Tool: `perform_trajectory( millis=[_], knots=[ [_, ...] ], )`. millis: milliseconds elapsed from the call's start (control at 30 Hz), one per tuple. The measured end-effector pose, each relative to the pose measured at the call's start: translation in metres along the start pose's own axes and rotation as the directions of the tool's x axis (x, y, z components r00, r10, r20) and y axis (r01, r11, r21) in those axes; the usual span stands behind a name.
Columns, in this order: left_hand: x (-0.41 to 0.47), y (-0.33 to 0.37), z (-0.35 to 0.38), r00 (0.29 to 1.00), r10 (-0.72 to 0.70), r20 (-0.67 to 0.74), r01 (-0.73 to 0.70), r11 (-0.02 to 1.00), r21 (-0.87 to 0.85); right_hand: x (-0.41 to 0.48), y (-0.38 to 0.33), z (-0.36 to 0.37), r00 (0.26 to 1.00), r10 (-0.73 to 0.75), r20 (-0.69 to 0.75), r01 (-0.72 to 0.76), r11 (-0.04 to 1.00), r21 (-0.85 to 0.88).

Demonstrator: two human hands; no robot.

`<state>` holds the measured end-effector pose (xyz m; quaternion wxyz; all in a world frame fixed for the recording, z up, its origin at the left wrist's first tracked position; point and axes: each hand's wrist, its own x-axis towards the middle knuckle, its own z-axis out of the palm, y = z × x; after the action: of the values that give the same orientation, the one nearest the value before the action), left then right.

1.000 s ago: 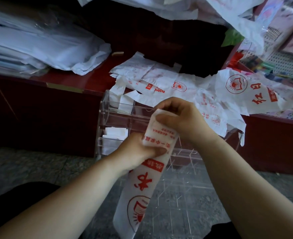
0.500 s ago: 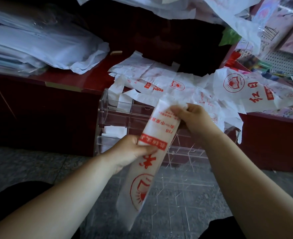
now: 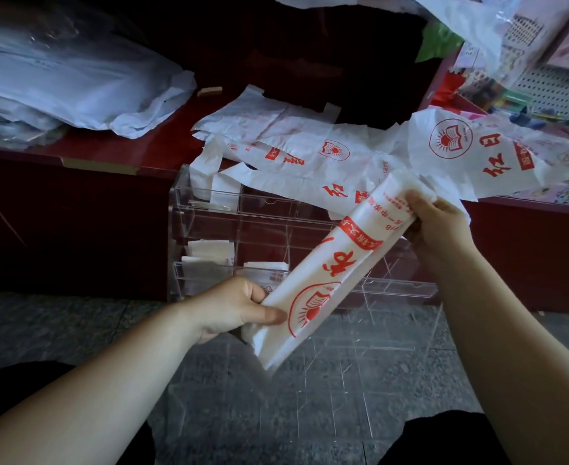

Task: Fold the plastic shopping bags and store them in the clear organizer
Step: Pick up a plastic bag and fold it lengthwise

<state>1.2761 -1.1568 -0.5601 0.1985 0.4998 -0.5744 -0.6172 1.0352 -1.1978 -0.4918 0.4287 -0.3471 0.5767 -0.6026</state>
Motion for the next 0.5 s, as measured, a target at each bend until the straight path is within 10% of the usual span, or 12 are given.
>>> perform_trajectory(
  millis=[233, 500],
  knots=[
    [0.01, 0.003, 0.006, 0.963, 0.099, -0.25, -0.107, 0.994, -0.019, -0.005, 0.006, 0.009, 0.987, 0.066, 0.148, -0.101, 0.964, 0.247],
    [0.01, 0.005, 0.014, 0.891, 0.204, -0.407, -0.255, 0.964, -0.076, -0.06, 0.072, 0.044, 0.873, 0.229, 0.431, -0.141, 0.964, -0.226]
  ],
)
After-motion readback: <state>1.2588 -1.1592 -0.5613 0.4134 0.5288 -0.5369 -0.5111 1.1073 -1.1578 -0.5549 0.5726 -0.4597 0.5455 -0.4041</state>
